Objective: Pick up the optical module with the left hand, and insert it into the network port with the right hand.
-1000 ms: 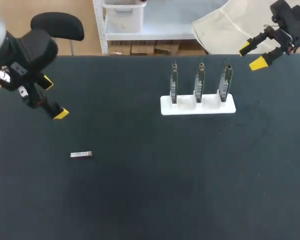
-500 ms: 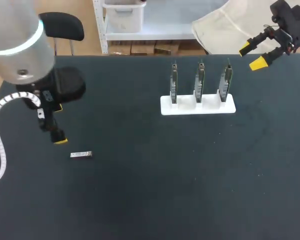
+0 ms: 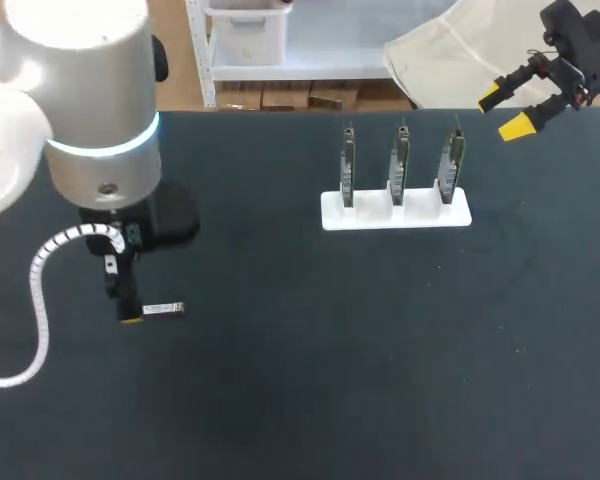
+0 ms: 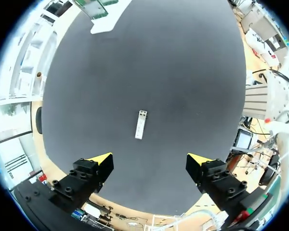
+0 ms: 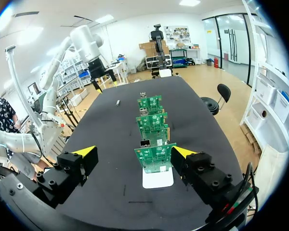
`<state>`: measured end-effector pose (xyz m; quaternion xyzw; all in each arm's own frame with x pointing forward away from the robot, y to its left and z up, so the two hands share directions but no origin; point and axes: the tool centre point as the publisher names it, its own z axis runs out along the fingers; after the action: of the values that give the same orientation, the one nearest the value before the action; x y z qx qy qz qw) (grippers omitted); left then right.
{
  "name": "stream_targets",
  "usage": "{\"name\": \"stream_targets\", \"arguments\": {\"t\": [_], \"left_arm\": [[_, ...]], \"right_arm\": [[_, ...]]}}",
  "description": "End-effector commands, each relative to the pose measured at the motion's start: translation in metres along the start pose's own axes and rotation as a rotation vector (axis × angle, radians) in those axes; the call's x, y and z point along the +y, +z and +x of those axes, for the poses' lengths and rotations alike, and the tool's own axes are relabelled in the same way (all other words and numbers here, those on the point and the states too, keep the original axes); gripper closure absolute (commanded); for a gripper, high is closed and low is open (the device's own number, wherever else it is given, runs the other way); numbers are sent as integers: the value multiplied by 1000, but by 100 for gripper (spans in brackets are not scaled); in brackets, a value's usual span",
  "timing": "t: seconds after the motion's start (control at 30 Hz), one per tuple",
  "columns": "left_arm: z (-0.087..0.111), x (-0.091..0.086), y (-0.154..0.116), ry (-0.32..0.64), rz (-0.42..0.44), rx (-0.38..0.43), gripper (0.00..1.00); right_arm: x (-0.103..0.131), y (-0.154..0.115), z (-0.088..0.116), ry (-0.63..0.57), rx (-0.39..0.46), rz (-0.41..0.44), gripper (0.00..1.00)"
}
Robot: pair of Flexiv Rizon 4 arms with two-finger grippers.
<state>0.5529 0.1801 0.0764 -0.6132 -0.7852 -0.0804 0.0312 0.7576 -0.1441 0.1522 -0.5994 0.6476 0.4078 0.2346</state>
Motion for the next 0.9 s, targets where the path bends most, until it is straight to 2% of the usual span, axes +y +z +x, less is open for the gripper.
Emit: {"name": "stream_targets", "arguments": {"t": [0.03, 0.2, 0.27, 0.33, 0.9], "left_arm": [[-7, 8, 17, 12, 8, 27, 0], [-9, 16, 29, 50, -20, 67, 0], [-6, 22, 31, 22, 29, -49, 0], [-6, 26, 34, 27, 28, -24, 0], [-16, 26, 58, 34, 141, -42, 0]], "right_arm": [[0, 0, 0, 0, 0, 1, 0], [0, 0, 0, 0, 0, 1, 0], [0, 0, 0, 0, 0, 1, 0], [0, 0, 0, 0, 0, 1, 0], [0, 0, 0, 0, 0, 1, 0]]}}
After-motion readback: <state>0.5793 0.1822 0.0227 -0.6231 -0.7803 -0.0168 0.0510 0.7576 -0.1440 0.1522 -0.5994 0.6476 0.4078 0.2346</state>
